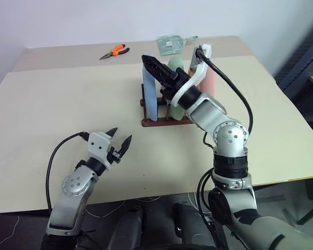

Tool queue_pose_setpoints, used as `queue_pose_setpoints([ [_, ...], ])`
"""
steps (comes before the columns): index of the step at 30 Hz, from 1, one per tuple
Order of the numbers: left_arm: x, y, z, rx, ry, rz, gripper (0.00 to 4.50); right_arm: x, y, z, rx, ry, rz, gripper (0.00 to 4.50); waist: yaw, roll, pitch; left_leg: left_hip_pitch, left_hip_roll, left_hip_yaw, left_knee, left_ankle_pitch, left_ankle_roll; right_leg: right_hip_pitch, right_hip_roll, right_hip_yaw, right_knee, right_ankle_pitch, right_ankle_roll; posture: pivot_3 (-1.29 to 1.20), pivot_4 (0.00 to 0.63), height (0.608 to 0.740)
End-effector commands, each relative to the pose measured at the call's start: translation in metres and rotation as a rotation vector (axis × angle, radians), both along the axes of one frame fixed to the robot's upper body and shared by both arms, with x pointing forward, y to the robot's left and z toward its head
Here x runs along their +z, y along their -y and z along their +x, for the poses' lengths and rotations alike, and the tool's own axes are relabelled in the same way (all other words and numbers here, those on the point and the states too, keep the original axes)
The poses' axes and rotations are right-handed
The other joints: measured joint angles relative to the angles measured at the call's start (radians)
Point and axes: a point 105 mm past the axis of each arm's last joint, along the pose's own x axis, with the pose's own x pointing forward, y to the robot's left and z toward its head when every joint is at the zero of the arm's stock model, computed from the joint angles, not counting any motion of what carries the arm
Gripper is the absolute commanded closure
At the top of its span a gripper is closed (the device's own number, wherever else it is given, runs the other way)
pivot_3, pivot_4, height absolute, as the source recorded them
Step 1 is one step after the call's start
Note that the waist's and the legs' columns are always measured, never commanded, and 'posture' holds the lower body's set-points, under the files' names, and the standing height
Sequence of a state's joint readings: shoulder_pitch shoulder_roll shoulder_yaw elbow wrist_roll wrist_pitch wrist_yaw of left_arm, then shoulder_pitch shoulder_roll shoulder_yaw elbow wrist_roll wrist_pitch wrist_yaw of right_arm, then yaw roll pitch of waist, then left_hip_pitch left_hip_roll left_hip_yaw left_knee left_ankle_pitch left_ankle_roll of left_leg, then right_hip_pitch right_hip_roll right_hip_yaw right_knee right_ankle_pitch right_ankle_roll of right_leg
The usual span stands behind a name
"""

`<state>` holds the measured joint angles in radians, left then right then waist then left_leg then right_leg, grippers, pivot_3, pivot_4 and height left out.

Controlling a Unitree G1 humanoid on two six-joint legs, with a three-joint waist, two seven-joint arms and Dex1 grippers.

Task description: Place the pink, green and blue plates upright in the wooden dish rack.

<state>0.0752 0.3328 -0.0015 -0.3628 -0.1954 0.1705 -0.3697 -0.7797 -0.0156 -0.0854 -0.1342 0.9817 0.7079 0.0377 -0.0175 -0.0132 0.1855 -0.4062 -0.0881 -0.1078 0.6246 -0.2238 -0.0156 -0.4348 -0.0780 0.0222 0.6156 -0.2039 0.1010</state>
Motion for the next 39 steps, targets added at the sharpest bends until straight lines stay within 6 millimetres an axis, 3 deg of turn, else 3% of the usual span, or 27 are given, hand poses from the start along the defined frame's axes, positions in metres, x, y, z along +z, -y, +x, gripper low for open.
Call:
queue_pose_setpoints([
  [1, 0.01, 0.004, -0.003, -0.014, 0.04, 0.005, 1.57, 0.037, -0.004, -0.018, -0.003, 0.238, -0.066, 1.57, 0.0, 0.0, 0.0, 0.0, 0.0, 0.0, 0.0, 0.0, 0.0, 0.0, 0.0, 0.0, 0.0, 0.0, 0.0, 0.0, 0.15, 0.738],
  [6, 0.01, 0.005, -0.002, -0.015, 0.039, 0.01, 1.57, 0.057, 0.004, -0.03, -0.077, 0.516, -0.286, 1.57, 0.001, 0.0, 0.0, 0.0, 0.0, 0.0, 0.0, 0.0, 0.0, 0.0, 0.0, 0.0, 0.0, 0.0, 0.0, 0.0, 0.15, 0.738],
  [8, 0.01, 0.004, 0.0, -0.013, 0.04, 0.013, 1.57, 0.062, 0.022, -0.031, -0.164, 0.652, -0.415, 1.57, 0.004, 0.0, 0.0, 0.0, 0.0, 0.0, 0.001, 0.0, 0.0, 0.0, 0.0, -0.001, 0.0, 0.0, 0.0, 0.0, 0.15, 0.738],
  [12, 0.01, -0.007, 0.005, 0.023, 0.048, 0.046, 1.57, 0.082, 0.106, -0.01, -0.467, 0.63, -0.427, 1.57, 0.009, 0.0, 0.0, -0.001, -0.001, 0.0, 0.003, 0.0, 0.0, 0.002, -0.001, -0.002, -0.001, 0.0, 0.0, 0.0, 0.15, 0.738],
  [14, 0.009, -0.015, 0.009, 0.061, 0.055, 0.07, 1.57, 0.08, 0.148, -0.003, -0.592, 0.573, -0.452, 1.57, 0.012, 0.0, 0.0, -0.001, -0.001, 0.0, 0.003, 0.0, 0.0, 0.002, -0.001, -0.002, -0.002, 0.0, 0.0, 0.0, 0.15, 0.738],
  [17, 0.007, -0.025, 0.017, 0.112, 0.064, 0.1, 1.57, 0.057, 0.204, 0.005, -0.732, 0.463, -0.56, 1.57, 0.012, -0.001, 0.0, -0.001, -0.001, 0.0, 0.003, -0.001, 0.001, 0.003, -0.002, -0.002, -0.003, 0.0, 0.0, 0.0, 0.15, 0.738],
  [20, 0.002, -0.035, 0.023, 0.148, 0.06, 0.121, 1.57, 0.003, 0.234, 0.005, -0.716, 0.343, -0.744, 1.57, 0.01, 0.0, 0.0, -0.001, 0.0, 0.0, 0.003, -0.001, 0.001, 0.003, -0.002, -0.002, -0.003, 0.0, 0.0, 0.0, 0.15, 0.738],
  [23, -0.003, -0.043, 0.024, 0.152, 0.046, 0.141, 1.57, -0.08, 0.235, -0.008, -0.536, 0.18, -0.914, 1.57, 0.007, 0.001, 0.0, -0.001, 0.0, 0.002, 0.003, -0.001, 0.001, 0.003, -0.003, -0.001, -0.002, 0.0, 0.0, 0.0, 0.15, 0.738],
  [25, -0.006, -0.045, 0.023, 0.137, 0.03, 0.149, 1.57, -0.111, 0.23, -0.019, -0.44, 0.156, -0.995, 1.57, 0.002, 0.004, 0.001, 0.0, 0.001, 0.002, 0.003, -0.001, 0.002, 0.004, -0.003, -0.001, -0.002, -0.001, 0.001, 0.0, 0.15, 0.738],
  [30, -0.012, -0.052, 0.015, 0.125, -0.004, 0.17, 1.57, -0.119, 0.221, -0.021, -0.393, 0.15, -0.94, 1.57, -0.001, 0.007, 0.003, 0.001, 0.001, 0.006, 0.006, -0.001, 0.002, 0.004, -0.003, 0.002, -0.002, -0.002, -0.002, 0.0, 0.15, 0.738],
  [39, -0.016, -0.055, 0.007, 0.136, -0.02, 0.161, 1.57, -0.125, 0.207, -0.003, -0.347, 0.185, -0.957, 1.57, 0.01, 0.006, 0.003, 0.0, 0.0, 0.005, 0.006, -0.002, 0.003, 0.005, -0.004, 0.0, -0.003, -0.001, 0.002, 0.0, 0.15, 0.738],
])
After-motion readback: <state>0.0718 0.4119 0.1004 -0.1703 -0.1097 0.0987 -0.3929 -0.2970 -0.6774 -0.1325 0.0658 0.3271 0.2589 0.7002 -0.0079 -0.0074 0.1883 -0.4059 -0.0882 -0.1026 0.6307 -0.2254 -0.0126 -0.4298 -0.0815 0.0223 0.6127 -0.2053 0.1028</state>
